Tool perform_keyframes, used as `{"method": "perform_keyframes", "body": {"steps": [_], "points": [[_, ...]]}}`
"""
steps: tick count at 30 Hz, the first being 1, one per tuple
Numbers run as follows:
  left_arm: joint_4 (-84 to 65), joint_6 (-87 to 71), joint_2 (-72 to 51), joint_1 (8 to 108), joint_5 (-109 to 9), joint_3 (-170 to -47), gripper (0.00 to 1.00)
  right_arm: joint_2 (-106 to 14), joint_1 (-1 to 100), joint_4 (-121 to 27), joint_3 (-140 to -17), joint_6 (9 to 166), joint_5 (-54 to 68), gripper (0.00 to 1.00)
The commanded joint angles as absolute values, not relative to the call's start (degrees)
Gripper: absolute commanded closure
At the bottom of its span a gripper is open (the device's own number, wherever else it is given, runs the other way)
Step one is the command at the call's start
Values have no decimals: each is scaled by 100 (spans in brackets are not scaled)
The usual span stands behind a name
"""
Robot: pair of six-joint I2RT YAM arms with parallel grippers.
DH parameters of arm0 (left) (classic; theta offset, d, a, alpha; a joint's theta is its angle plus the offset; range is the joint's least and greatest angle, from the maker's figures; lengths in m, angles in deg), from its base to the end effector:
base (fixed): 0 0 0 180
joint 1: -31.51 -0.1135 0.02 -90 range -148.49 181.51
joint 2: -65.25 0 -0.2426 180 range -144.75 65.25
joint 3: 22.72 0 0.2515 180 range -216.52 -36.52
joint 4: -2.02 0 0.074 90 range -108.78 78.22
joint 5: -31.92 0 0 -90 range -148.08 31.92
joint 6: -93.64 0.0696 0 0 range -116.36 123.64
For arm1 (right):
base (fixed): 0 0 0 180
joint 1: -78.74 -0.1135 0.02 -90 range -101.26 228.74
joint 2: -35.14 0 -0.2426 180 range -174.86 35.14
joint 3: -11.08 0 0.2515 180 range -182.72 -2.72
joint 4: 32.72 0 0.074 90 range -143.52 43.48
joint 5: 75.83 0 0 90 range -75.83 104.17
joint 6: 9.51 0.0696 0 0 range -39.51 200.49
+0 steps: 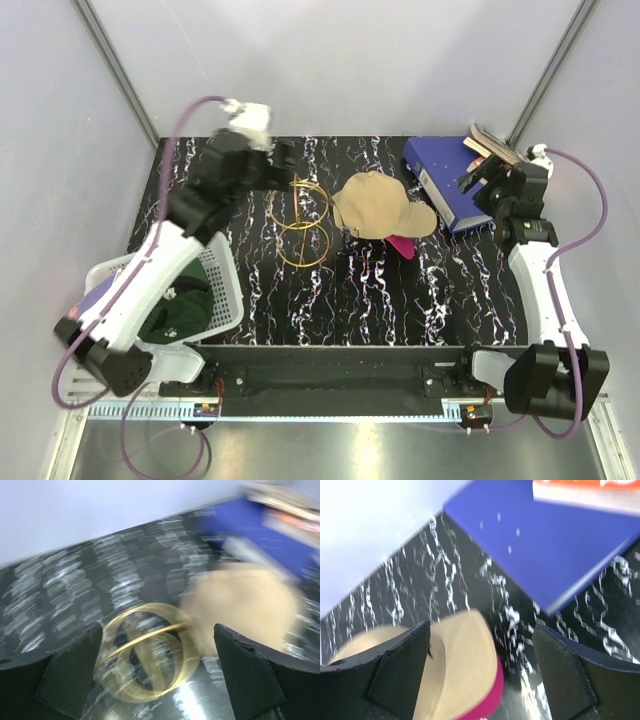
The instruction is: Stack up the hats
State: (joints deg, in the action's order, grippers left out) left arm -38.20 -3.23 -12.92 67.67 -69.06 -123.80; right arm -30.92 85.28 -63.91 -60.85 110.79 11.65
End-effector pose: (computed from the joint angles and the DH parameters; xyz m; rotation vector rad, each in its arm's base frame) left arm 0.2806 -0.1886 0.4065 0.3460 1.8490 -0.3386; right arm 0.2999 -0.0313 0.2996 0.6133 1.9307 0.3076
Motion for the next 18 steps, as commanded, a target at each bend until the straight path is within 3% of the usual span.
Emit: {"method": "perform_keyframes", "body": {"steps": [1,10,18], "points": [[-5447,-1397,-377,5108,-8717,-11688,1,-3524,8524,-5603,-6590,11143,1724,10],[-6399,-3132,1181,3364,-8306,-9534,1,-4738,8533,-5136,-7742,11326,1753,10],[-5556,-3161,1006,3239,-8287,-8320,1,-4721,8533,-4854,-7435,11696,1268,10]]}}
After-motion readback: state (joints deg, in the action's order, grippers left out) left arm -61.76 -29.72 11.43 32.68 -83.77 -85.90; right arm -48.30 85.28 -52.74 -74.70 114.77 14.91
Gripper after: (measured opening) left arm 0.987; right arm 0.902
